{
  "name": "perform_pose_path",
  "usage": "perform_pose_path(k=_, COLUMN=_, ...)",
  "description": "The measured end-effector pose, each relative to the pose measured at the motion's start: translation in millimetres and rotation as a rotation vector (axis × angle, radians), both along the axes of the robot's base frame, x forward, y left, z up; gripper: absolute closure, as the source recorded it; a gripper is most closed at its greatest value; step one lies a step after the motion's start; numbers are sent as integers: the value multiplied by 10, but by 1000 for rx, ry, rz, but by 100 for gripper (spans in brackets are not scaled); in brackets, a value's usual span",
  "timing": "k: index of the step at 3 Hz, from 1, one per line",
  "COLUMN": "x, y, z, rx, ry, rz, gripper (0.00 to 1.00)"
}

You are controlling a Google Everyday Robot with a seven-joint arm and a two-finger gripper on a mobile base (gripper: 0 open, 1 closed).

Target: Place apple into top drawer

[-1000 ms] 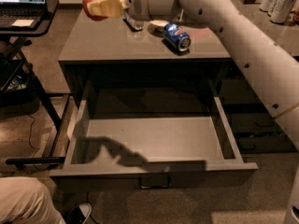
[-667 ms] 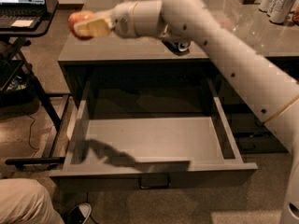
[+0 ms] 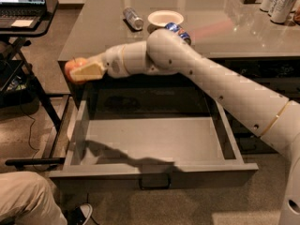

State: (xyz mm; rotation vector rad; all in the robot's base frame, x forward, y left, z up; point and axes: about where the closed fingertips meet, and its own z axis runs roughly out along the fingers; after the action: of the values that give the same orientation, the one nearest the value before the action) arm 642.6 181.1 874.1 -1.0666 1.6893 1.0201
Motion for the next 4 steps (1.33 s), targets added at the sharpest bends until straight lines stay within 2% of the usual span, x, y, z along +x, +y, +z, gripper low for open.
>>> perform_pose_path(k=1, x=-100, y=-49, z=-594, rx=-43, ry=48, rz=29, gripper=100)
perform_pose_path(k=2, x=-167, y=-190, z=-1087, rx=-53, ry=88, rz=30, gripper=100)
perform_pose_path(k=3, x=-192, y=-200, z=-1511, rx=-47, ry=117, rz=32, gripper=100)
perform_pose_path(k=4, x=-165, y=-247, z=-1877, rx=-66, ry=144, rz=1, gripper=100)
